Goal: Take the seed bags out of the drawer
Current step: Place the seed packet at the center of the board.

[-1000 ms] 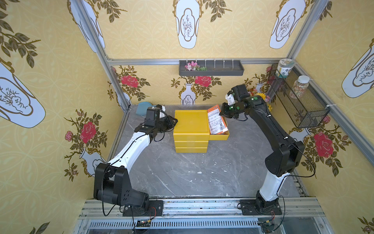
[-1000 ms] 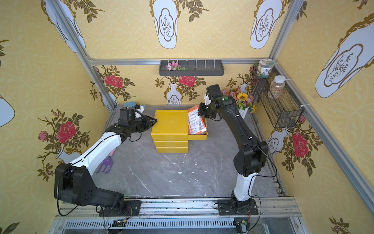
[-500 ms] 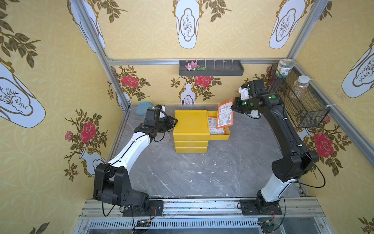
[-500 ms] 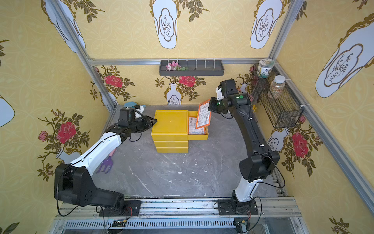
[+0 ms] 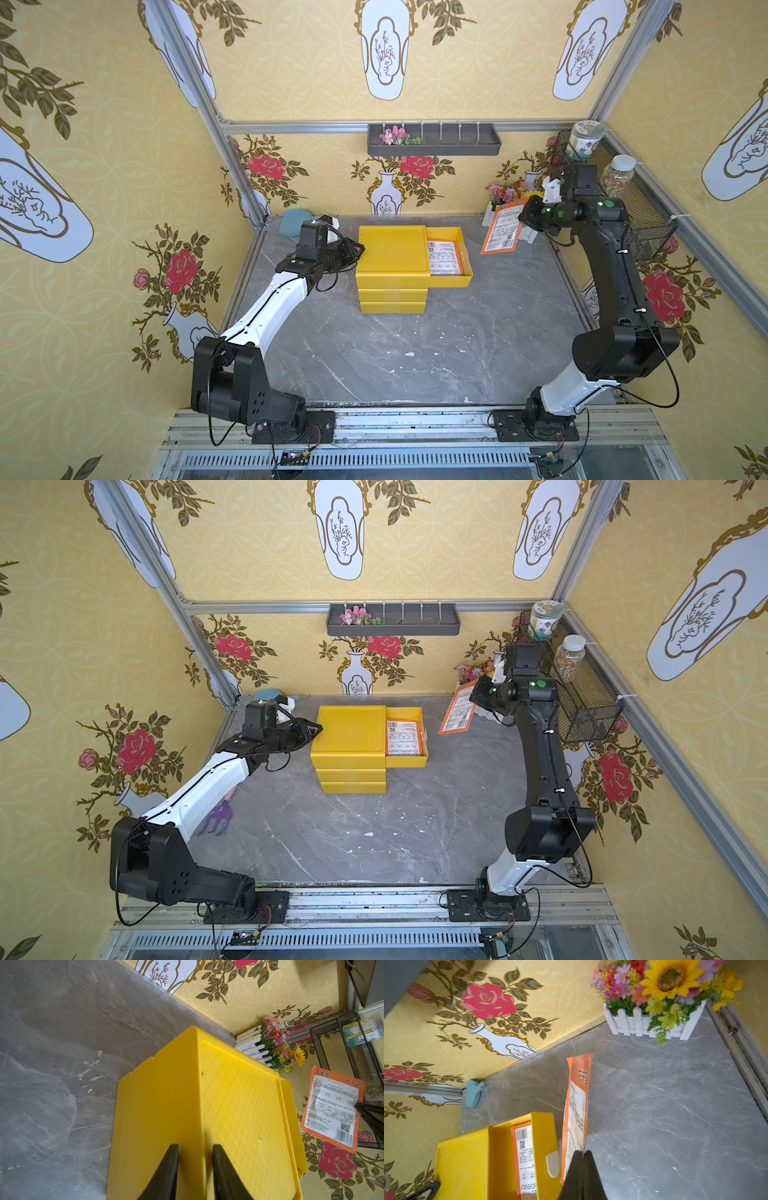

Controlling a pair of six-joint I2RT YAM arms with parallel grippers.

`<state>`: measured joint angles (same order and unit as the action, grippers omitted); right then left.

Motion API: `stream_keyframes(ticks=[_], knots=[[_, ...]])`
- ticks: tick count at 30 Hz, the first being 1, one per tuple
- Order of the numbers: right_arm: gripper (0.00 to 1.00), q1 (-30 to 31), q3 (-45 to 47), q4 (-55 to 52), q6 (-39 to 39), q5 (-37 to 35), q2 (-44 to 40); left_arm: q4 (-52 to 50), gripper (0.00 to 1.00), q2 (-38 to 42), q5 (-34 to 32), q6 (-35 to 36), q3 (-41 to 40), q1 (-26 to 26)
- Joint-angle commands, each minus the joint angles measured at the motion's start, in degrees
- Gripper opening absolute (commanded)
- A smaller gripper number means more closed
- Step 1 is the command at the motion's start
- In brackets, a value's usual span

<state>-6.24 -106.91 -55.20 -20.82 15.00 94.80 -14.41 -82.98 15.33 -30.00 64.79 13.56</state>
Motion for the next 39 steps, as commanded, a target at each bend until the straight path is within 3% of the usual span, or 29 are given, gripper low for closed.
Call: stream_keyframes(ticks=[1, 10, 16, 25, 39], knots=[[0.00, -0.94, 4.08, 3.26, 0.25, -1.36, -0.24, -9.74, 0.32, -0.73, -1.10, 1.17, -0.72, 0.07], [0.00, -0.88, 15.88, 8.99, 0.43, 2.21, 4.43, -9.59, 0.32, -0.87, -1.01, 1.19, -0.91, 0.08], [0.00, -0.59, 16.34, 10.67, 0.96, 4.99, 11.64, -9.60, 0.31, -1.36, -0.91, 1.17, -1.41, 0.09], [0.00, 0.43, 10.64, 10.36, 2.98, 5.55, 20.18, -9.64, 0.31, -0.80, -1.21, 0.64, -1.59, 0.10], [0.08, 1.70, -1.91, 2.59, 9.90, -4.71, 32.35, -10.17, 0.31, 0.06, -1.56, 0.29, -2.24, 0.14]])
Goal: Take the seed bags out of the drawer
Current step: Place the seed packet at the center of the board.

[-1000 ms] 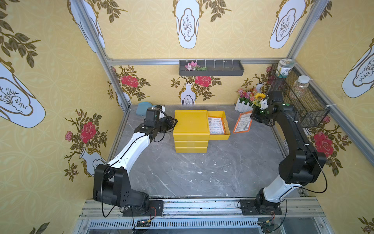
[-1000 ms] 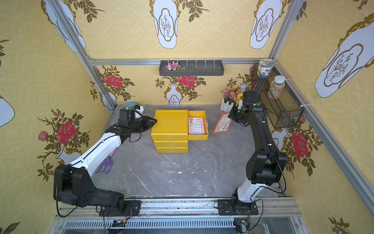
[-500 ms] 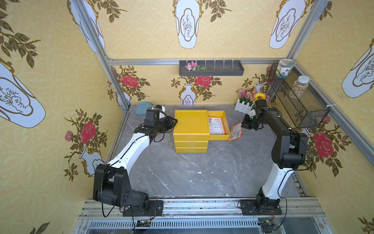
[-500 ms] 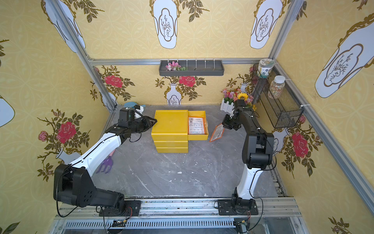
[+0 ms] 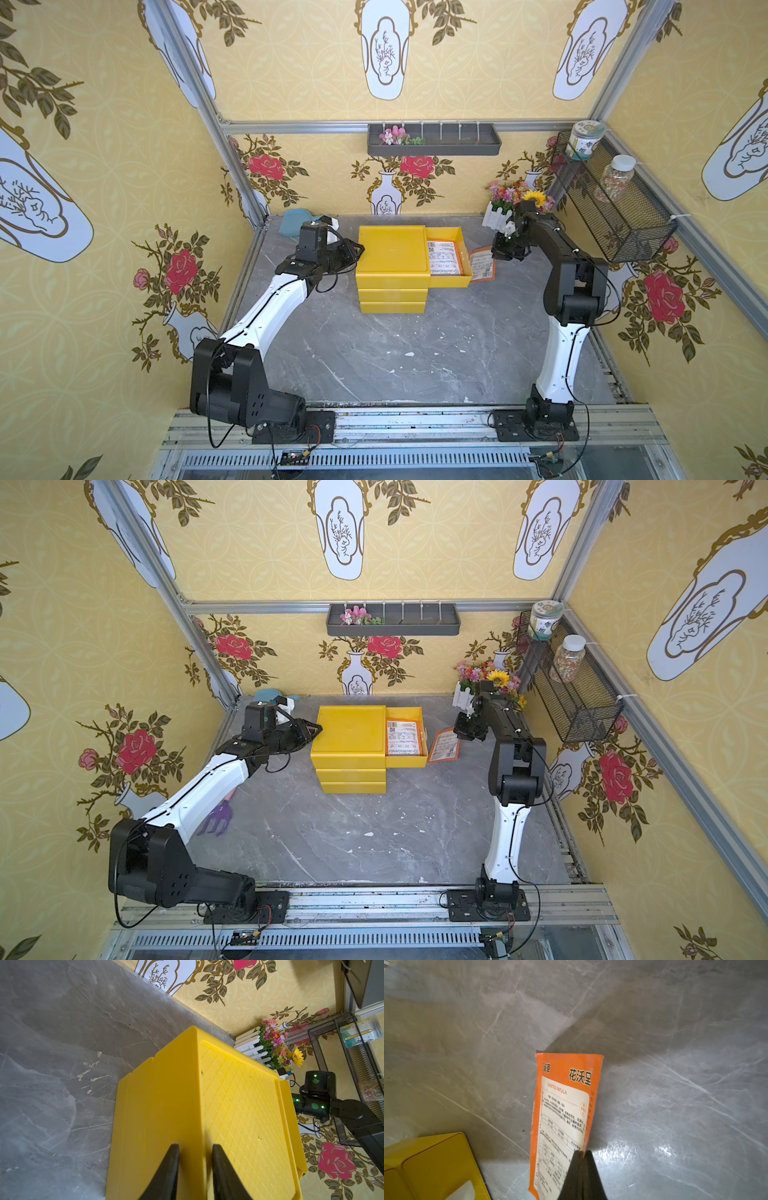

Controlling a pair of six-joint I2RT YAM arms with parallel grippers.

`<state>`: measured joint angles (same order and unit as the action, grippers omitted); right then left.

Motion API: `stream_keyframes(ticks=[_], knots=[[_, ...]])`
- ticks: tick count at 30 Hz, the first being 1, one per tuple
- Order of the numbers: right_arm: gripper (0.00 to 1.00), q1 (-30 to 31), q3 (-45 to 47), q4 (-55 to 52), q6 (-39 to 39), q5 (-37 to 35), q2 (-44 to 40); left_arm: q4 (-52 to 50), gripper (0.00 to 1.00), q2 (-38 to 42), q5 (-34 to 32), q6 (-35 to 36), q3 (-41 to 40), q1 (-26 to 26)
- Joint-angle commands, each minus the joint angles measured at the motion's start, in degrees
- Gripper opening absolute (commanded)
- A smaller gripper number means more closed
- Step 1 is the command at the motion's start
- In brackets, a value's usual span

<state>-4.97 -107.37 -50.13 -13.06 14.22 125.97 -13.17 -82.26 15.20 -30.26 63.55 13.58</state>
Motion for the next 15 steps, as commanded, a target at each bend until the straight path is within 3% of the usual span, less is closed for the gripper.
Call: stream_keyframes(ticks=[1, 6, 10, 15], knots=[[0.09, 0.64, -2.24, -2.81, 2.23, -4.85, 1.90, -11.50, 0.31, -0.64, -1.46, 0.55, -0.98, 0.06], [0.20, 1.03, -6.16, -3.87, 1.65, -7.48, 4.18, -11.69, 0.31, -0.55, -1.31, 0.33, -1.00, 0.10], [0.41, 1.42, -11.81, -6.20, 1.28, -10.05, 5.73, -11.88, 0.31, -0.37, -1.49, 0.24, -1.18, 0.09], [0.49, 2.19, -15.87, -8.40, 1.28, -10.63, 5.66, -11.75, 0.31, 0.15, -1.47, -0.21, -1.60, 0.12]])
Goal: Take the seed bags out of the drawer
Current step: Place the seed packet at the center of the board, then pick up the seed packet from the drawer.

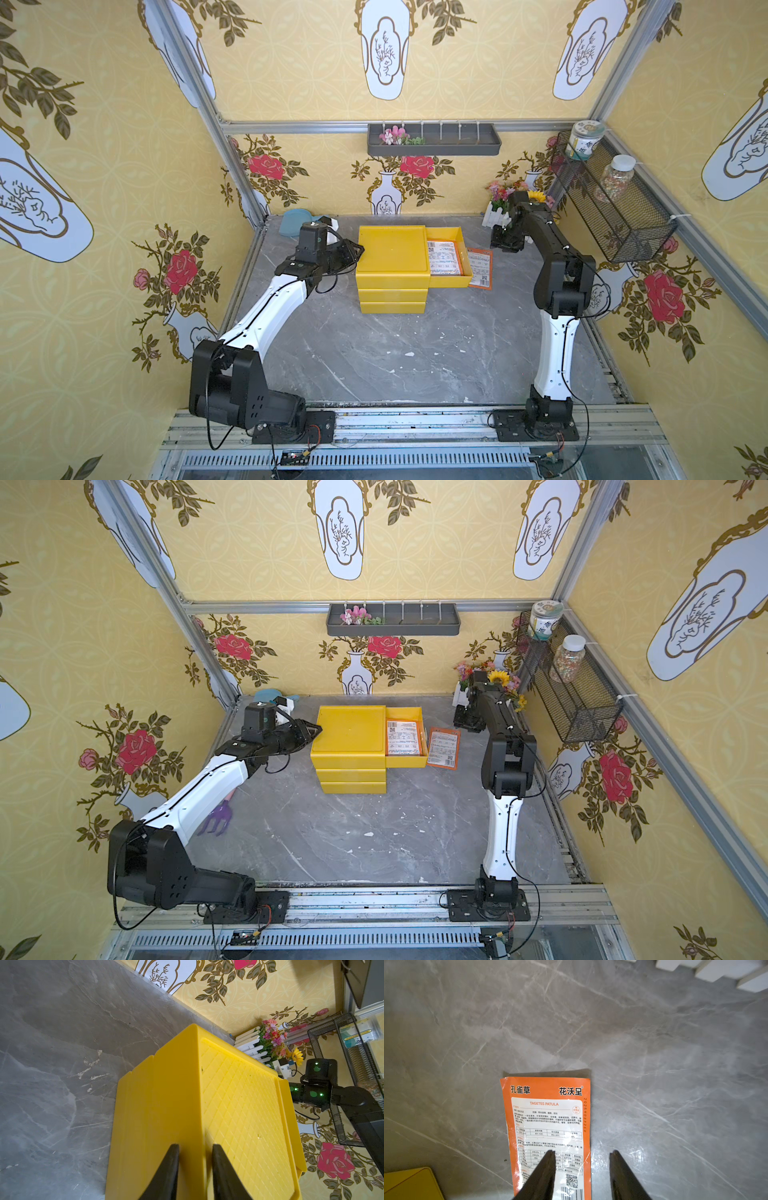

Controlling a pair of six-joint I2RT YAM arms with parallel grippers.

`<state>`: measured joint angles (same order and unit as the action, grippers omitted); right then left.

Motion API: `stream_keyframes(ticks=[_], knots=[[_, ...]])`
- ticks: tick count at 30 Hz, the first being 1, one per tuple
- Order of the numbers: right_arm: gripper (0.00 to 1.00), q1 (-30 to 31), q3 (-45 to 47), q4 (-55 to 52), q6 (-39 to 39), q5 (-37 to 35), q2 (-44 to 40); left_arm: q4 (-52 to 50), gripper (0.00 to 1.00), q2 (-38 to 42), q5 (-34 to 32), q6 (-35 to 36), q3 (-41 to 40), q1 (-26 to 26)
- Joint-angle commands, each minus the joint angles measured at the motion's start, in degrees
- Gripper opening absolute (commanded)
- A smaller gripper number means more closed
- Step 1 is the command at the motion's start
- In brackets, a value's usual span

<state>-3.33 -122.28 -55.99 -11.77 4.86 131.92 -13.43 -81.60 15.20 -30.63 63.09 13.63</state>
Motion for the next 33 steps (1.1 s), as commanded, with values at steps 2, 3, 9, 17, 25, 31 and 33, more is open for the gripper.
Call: stream_keyframes(ticks=[2, 3, 9, 17, 25, 31, 33], knots=[[0.49, 1.18, -2.66, -2.86, -0.01, -0.72, -1.40, -11.45, 0.31, -0.49, -1.57, 0.16, -1.13, 0.08], [0.49, 1.49, -2.71, -2.84, -0.01, -0.52, -2.04, -11.43, 0.31, -0.48, -1.53, 0.16, -1.23, 0.08], [0.48, 3.99, -2.95, -3.06, -0.88, 0.06, -8.17, -11.26, 0.31, -0.50, -1.49, 0.30, -1.14, 0.08], [0.41, 9.78, -4.88, -5.10, -0.98, 0.50, -14.99, -11.26, 0.31, -0.32, -1.34, 0.84, -1.13, 0.08], [0.30, 17.53, -3.12, -7.29, -0.36, -0.72, -19.09, -11.24, 0.32, -0.20, -1.22, 1.07, -1.39, 0.08], [0.24, 23.29, 2.31, -6.28, -1.36, -1.09, -20.55, -10.93, 0.31, -0.08, -1.18, 0.83, -1.54, 0.08], [0.23, 24.46, 3.76, -5.79, -2.02, -1.07, -20.48, -10.91, 0.31, -0.07, -1.27, 0.84, -1.41, 0.08]])
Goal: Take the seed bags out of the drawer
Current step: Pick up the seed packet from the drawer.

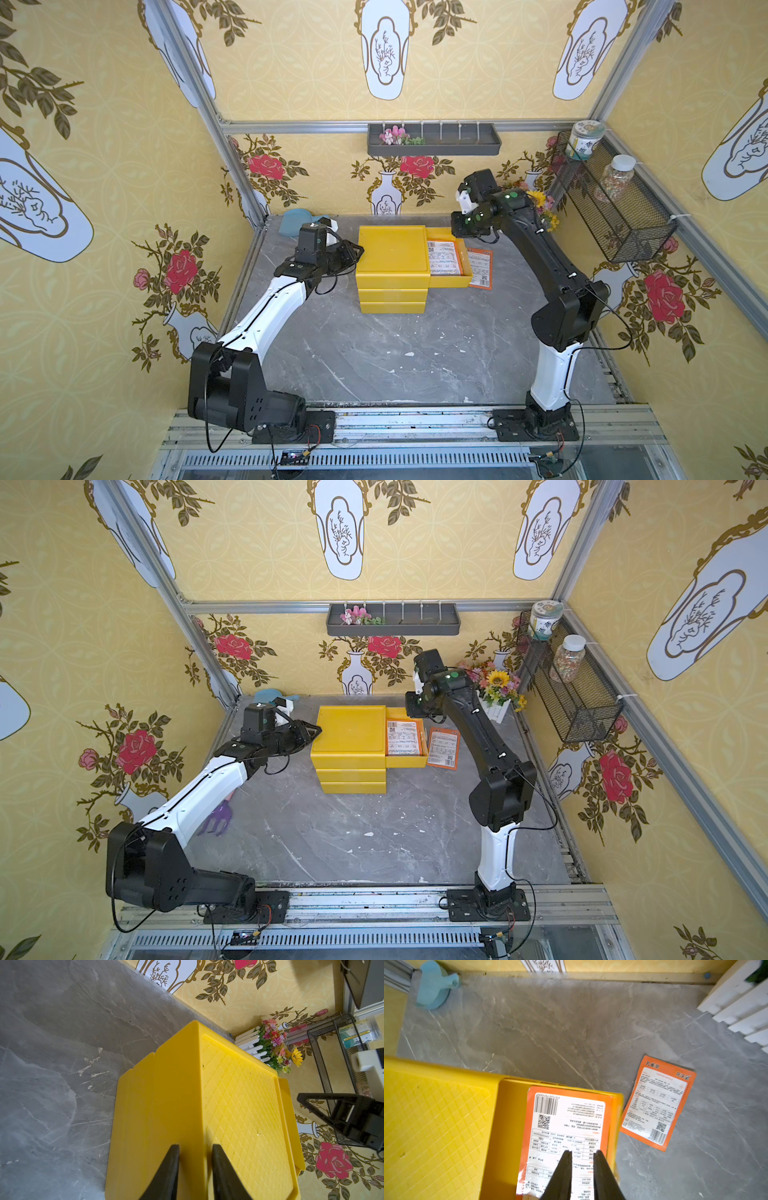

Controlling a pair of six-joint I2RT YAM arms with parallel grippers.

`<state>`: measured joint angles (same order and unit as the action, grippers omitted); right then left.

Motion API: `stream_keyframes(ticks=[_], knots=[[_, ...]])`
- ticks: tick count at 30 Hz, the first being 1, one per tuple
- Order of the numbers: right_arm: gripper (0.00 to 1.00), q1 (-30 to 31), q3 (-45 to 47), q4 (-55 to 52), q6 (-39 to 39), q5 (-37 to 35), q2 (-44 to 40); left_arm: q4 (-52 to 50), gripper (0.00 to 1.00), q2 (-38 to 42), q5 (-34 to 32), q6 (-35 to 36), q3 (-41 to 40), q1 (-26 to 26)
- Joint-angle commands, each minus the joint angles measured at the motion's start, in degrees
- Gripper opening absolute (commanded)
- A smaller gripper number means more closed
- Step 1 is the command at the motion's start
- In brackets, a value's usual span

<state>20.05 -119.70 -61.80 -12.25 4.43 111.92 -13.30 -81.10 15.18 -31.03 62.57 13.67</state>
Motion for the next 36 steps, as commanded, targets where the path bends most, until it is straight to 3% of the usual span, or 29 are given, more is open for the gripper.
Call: stream_keyframes(ticks=[1, 20, 36], knots=[[0.23, 1.49, 1.89, 0.36, -1.92, -0.58, -0.47, -10.97, 0.31, -0.59, -1.29, 1.23, -0.93, 0.04], [0.21, 5.66, 5.24, 1.53, -3.02, -2.22, 4.84, -10.80, 0.31, -0.08, -1.29, 1.32, -1.70, 0.04], [0.23, 4.98, 6.83, 7.62, -8.95, 12.42, 4.12, -10.15, 0.31, -0.25, -1.03, 1.01, -2.45, 0.04]])
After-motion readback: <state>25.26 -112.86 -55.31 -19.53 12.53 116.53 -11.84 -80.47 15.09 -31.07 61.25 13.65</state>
